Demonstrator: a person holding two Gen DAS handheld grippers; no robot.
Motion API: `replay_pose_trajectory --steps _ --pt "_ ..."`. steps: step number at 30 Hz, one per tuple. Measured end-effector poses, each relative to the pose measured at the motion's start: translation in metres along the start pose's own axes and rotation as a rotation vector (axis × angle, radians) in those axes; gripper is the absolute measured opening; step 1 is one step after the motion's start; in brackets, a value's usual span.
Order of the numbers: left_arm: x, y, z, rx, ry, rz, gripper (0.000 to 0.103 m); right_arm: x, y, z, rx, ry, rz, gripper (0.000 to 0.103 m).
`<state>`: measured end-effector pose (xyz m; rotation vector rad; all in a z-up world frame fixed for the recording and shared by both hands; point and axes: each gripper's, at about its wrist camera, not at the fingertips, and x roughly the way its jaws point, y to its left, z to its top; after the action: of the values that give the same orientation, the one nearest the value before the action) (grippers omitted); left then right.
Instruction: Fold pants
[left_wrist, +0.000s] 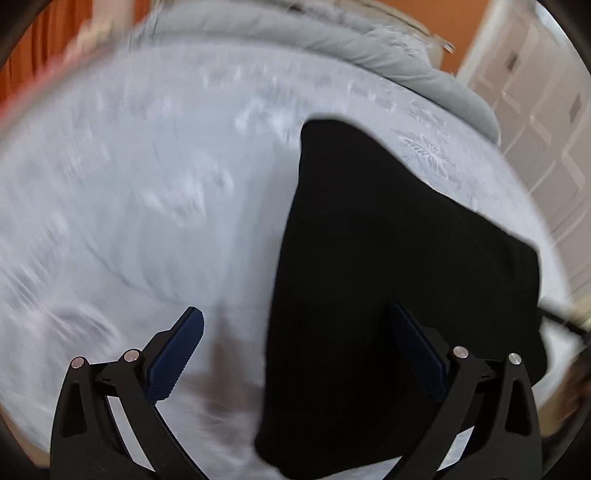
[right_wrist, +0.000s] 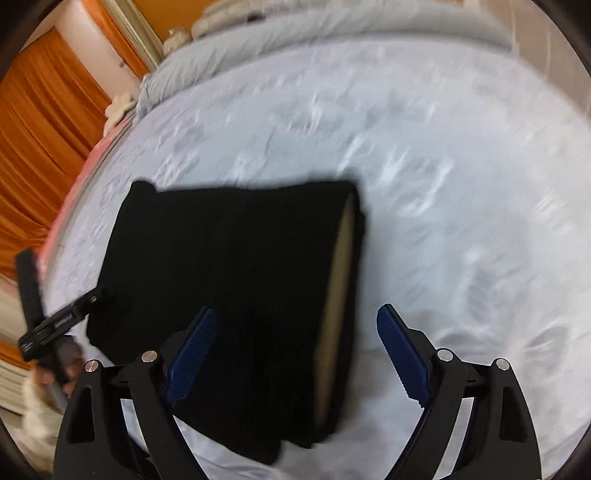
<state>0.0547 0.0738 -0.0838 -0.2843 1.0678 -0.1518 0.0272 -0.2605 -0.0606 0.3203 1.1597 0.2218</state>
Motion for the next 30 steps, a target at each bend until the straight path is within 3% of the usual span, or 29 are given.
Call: replay_pose_trajectory --steps 1,2,3,4,5,6,8,10,12,13,15,17,18,19,22,24,26,27,29,30 --pt "0.007 0.009 0.001 -0.059 0.041 -0.064 0.097 0.008 0.002 -0.001 -0.004 0.006 -0.009 0.086" --pt "0.01 0.019 0.003 -0.112 0.063 -0.124 0.085 0.012 0.008 -0.003 -0.018 -0.007 -0.025 0.085" --pt "0.007 0.019 0.003 -0.108 0.058 -0.167 0.065 0.013 0.012 -0.004 -0.042 -0.016 -0.024 0.07" --pt "0.004 0.018 0.005 -0.098 0.078 -0.257 0.034 0.007 0.018 -0.005 -0.056 -0.034 -0.026 0.049" --pt "-0.002 0.018 0.006 -0.115 0.087 -0.274 0.032 -0.005 0.022 -0.006 -0.053 -0.062 -0.002 0.036" --pt "-0.013 0.017 0.006 -0.113 0.062 -0.284 0.027 -0.022 0.023 -0.006 -0.034 -0.093 0.072 0.031" --pt "-0.038 0.011 0.003 -0.063 0.02 -0.277 0.024 -0.04 0.029 -0.008 -0.058 -0.134 0.133 0.029" --pt "-0.063 0.007 -0.003 -0.018 0.001 -0.283 0.024 -0.042 0.035 -0.014 -0.121 -0.12 0.093 0.034" --pt "-0.068 0.01 -0.009 0.001 0.01 -0.222 0.033 -0.012 0.025 -0.019 -0.12 -0.019 -0.009 0.047" --pt "-0.064 0.014 -0.013 0.002 0.011 -0.14 0.039 -0.005 0.021 -0.02 -0.101 -0.004 -0.09 0.052" --pt "-0.061 0.019 -0.016 0.023 -0.041 0.078 0.037 -0.013 0.02 -0.019 -0.093 -0.061 -0.104 0.059" --pt "-0.072 0.021 -0.015 0.033 -0.094 0.109 0.046 -0.047 0.035 -0.018 -0.143 -0.242 -0.14 0.058" --pt "-0.083 0.019 -0.013 0.038 -0.143 0.101 0.053 -0.062 0.046 -0.019 -0.186 -0.326 -0.122 0.043" --pt "-0.09 0.016 -0.012 0.044 -0.184 0.108 0.068 -0.066 0.052 -0.017 -0.203 -0.345 -0.09 0.006" --pt "-0.102 -0.011 -0.007 0.12 -0.29 0.164 0.071 -0.056 0.071 -0.005 -0.217 -0.318 0.028 0.0" --pt "-0.093 -0.033 -0.002 0.186 -0.302 0.188 0.073 -0.026 0.083 0.007 -0.267 -0.243 0.001 0.0" --pt "-0.073 -0.048 0.006 0.227 -0.266 0.202 0.084 0.029 0.071 0.027 -0.235 -0.079 -0.125 0.0" --pt "-0.059 -0.055 0.008 0.24 -0.222 0.22 0.084 0.04 0.063 0.03 -0.182 -0.052 -0.108 0.0" --pt "-0.022 -0.057 0.013 0.247 -0.133 0.308 0.085 0.027 0.055 0.036 -0.064 -0.101 -0.048 0.0" --pt "-0.013 -0.055 0.013 0.239 -0.116 0.321 0.085 0.008 0.066 0.033 -0.107 -0.155 -0.045 0.0"
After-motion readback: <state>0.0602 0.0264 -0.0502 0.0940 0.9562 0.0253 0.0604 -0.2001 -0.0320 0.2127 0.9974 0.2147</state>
